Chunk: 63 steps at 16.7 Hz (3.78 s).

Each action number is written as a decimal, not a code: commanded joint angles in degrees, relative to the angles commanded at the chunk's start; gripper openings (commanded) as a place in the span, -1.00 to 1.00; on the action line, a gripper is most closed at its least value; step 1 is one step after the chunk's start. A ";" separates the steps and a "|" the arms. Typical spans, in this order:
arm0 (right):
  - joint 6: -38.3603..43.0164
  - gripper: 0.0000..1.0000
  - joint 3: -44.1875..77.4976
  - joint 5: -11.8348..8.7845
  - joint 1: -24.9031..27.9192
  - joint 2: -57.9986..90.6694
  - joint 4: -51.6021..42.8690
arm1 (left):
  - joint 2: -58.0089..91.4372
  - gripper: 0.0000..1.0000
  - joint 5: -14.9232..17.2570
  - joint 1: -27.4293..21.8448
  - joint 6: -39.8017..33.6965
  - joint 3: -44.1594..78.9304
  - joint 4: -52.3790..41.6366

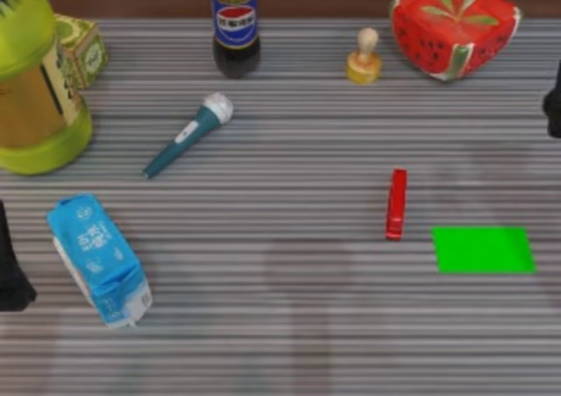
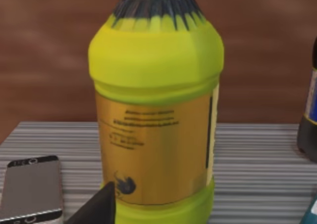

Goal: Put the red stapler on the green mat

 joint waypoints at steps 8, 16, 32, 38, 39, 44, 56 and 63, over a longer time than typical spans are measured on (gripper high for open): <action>12.05 1.00 39.63 -0.04 8.58 47.82 -26.41 | 0.00 1.00 0.00 0.00 0.00 0.00 0.00; 17.67 1.00 58.69 -0.23 12.54 65.85 -36.75 | 0.00 1.00 0.00 0.00 0.00 0.00 0.00; 17.89 1.00 43.99 -0.18 12.71 70.53 -17.31 | 0.00 1.00 0.00 0.00 0.00 0.00 0.00; 17.90 0.70 43.80 -0.18 12.72 70.61 -17.10 | 0.00 1.00 0.00 0.00 0.00 0.00 0.00; 17.90 0.55 43.80 -0.18 12.72 70.61 -17.10 | 0.00 1.00 0.00 0.00 0.00 0.00 0.00; 17.90 -0.21 43.80 -0.18 12.72 70.61 -17.10 | 0.00 1.00 0.00 0.00 0.00 0.00 0.00; 17.90 -1.00 43.80 -0.18 12.72 70.61 -17.10 | 0.00 1.00 0.00 0.00 0.00 0.00 0.00; 17.98 -1.00 49.13 -0.20 12.72 69.24 -23.72 | 0.00 1.00 0.00 0.00 0.00 0.00 0.00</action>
